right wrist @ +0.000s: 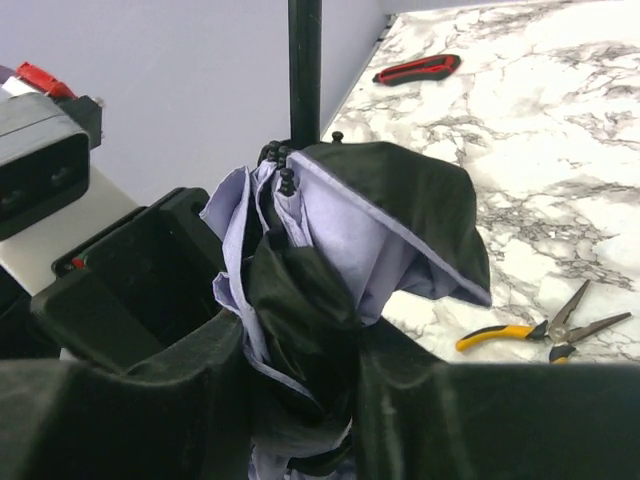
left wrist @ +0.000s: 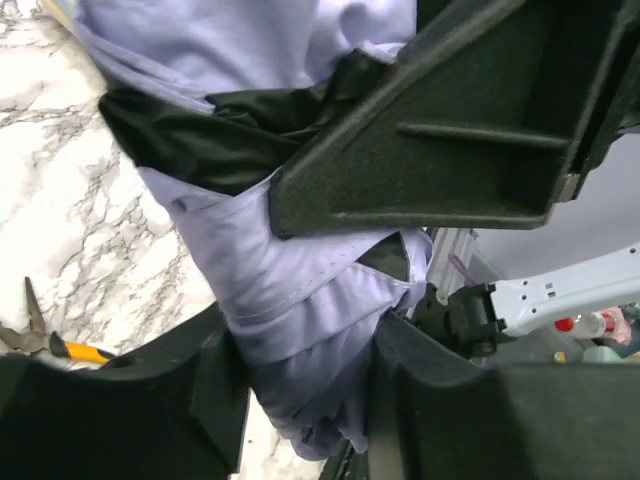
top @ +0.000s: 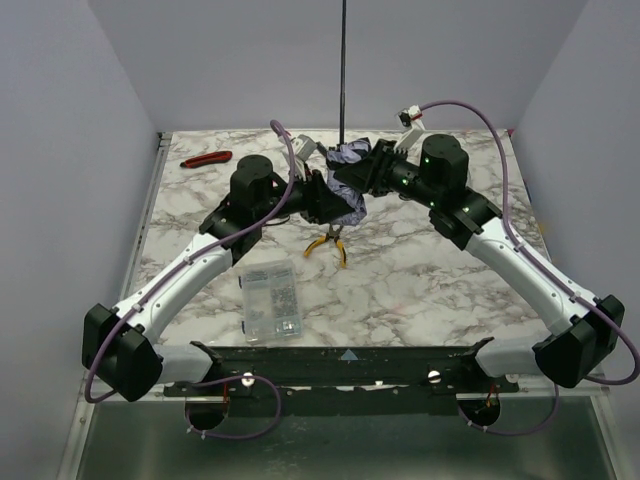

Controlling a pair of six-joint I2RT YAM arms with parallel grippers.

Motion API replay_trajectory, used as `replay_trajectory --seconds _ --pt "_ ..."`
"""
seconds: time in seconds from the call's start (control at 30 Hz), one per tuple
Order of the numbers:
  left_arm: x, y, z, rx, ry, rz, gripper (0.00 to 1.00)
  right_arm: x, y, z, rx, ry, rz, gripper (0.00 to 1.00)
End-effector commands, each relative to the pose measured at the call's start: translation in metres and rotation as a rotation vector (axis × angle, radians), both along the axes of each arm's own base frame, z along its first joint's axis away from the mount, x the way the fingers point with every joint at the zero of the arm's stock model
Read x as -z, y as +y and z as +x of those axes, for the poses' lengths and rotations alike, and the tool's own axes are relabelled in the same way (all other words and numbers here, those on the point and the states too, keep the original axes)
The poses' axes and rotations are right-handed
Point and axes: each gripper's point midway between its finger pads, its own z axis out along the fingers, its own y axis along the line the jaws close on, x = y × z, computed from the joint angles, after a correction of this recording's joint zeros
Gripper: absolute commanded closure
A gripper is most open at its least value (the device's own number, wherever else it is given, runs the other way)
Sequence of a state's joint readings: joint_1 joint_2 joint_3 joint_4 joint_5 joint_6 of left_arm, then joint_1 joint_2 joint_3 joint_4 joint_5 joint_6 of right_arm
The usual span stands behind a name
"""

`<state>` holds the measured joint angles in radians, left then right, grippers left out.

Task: Open the umbrella

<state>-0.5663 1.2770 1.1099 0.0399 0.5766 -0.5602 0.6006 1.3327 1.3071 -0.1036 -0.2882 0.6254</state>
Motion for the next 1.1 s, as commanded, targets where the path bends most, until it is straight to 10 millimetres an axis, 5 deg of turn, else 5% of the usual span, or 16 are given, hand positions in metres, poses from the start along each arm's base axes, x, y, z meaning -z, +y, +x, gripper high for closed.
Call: replay_trajectory --seconds 0.0,0.07,0.17,0.27,0.53,0.8,1.0,1.07 --pt "-0.013 -0.004 -0.01 0.107 -0.082 -0.018 0.84 -0.034 0.004 -0.002 -0.007 -0.113 0.055 0.63" --pt "-0.017 -0.003 -0.021 0.186 -0.102 -0.039 0.97 -0.035 0.0 -0.002 0.001 -0.138 0.03 0.44" --pt "-0.027 -0.001 -0.042 0.312 -0.134 -0.077 1.0 -0.042 -0.01 -0.004 -0.007 -0.204 -0.045 0.11" --pt "-0.04 0.001 -0.06 0.425 -0.129 -0.132 1.0 -0.059 -0.019 -0.015 -0.119 -0.287 -0.043 0.0" --pt "-0.055 0.01 -0.084 0.596 -0.081 -0.247 1.0 -0.059 -0.009 -0.071 -0.423 -0.302 -0.004 0.0" --pt "-0.066 0.01 -0.088 0.65 -0.059 -0.284 1.0 -0.068 0.001 -0.093 -0.574 -0.271 0.109 0.02" --pt "-0.063 0.011 -0.089 0.667 -0.042 -0.277 1.0 -0.063 0.007 -0.082 -0.555 -0.225 0.137 0.38" --pt "-0.061 0.01 -0.088 0.662 -0.017 -0.266 0.88 -0.061 0.007 -0.073 -0.508 -0.2 0.136 0.57"
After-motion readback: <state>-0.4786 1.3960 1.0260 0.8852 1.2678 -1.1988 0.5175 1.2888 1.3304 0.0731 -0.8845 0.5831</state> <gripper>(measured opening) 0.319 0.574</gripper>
